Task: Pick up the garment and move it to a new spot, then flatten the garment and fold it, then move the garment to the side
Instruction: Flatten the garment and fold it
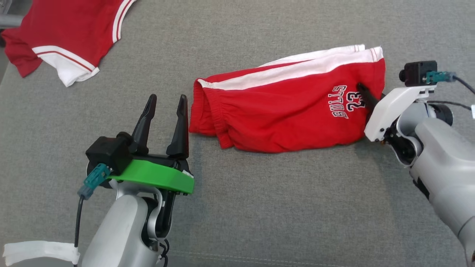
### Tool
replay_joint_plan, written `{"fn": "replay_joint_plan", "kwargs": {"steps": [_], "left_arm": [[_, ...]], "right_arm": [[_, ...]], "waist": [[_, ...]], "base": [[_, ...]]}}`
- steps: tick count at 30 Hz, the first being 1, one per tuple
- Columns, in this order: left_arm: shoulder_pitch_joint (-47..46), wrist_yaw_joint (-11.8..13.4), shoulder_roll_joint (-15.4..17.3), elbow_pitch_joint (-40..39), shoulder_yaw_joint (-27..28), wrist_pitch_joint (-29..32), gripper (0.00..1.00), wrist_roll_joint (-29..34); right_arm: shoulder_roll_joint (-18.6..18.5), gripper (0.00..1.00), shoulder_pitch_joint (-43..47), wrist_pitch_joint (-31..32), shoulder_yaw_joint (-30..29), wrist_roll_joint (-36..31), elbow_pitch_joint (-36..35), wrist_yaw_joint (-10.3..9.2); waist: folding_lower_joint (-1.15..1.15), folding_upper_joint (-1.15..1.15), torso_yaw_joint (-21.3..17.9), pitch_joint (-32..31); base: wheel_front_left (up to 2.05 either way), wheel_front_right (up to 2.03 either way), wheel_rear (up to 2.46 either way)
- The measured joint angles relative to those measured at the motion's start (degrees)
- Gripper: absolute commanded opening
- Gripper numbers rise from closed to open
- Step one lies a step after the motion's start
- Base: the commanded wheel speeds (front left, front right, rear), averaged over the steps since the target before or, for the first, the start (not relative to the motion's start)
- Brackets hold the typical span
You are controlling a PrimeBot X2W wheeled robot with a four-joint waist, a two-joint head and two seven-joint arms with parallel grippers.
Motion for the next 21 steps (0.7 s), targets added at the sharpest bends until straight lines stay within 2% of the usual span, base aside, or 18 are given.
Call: {"fn": "replay_joint_plan", "kwargs": {"steps": [11,20,21], "left_arm": [[2.27,0.00,0.55,-1.32,1.58,0.00,1.00,0.86],[3.64,-0.01,0.90,-1.38,1.04,0.00,1.00,1.26],[3.76,-0.02,0.90,-1.37,1.04,0.00,1.00,1.37]], "right_arm": [[2.78,0.00,6.51,-6.22,-0.34,1.97,-0.21,0.00],[2.77,0.00,7.36,-8.03,-0.18,1.97,0.64,0.00],[2.74,0.06,7.57,-8.32,-0.16,1.96,0.94,0.00]], "waist": [[0.00,0.00,-4.69,-2.51],[0.00,0.00,-7.70,-4.43],[0.00,0.00,-7.82,-4.61]], "base": [[0.00,0.00,0.00],[0.00,0.00,0.00],[0.00,0.00,0.00]]}}
